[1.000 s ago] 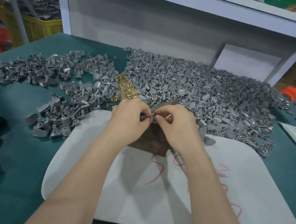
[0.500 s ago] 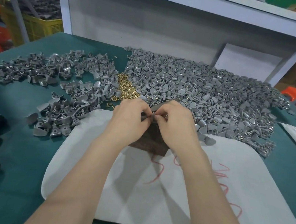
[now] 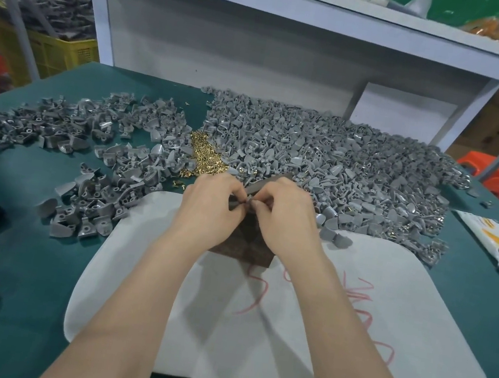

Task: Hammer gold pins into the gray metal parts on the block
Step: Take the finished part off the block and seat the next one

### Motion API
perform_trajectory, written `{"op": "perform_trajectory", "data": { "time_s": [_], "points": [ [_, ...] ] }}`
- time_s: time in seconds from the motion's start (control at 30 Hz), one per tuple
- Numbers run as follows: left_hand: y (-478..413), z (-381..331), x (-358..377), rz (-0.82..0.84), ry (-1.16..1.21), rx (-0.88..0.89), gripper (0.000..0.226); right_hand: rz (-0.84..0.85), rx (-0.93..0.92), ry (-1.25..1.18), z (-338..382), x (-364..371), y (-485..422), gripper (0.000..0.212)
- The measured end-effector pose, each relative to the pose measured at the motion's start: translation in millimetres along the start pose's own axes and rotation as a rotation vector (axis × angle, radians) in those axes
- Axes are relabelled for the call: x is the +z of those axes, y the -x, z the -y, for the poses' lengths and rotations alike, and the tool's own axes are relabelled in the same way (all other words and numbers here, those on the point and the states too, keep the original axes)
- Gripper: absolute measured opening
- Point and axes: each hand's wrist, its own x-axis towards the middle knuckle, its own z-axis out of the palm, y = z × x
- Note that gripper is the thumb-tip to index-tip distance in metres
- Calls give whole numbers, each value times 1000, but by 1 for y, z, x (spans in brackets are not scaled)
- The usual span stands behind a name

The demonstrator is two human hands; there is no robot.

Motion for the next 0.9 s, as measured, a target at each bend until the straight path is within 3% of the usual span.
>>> {"op": "perform_trajectory", "data": {
  "time_s": [0.23,0.73,0.9],
  "points": [
    [0,0,0,-11,-14,-8,5,-69,20,-132,-6,3,2,6],
    [3,-3,-1,2,-27,-19,6,8,122,-197,-9,3,-4,8],
    [4,-3,-3,5,-7,-28,17,46,96,-231,-11,1,-2,11]
  ]
}}
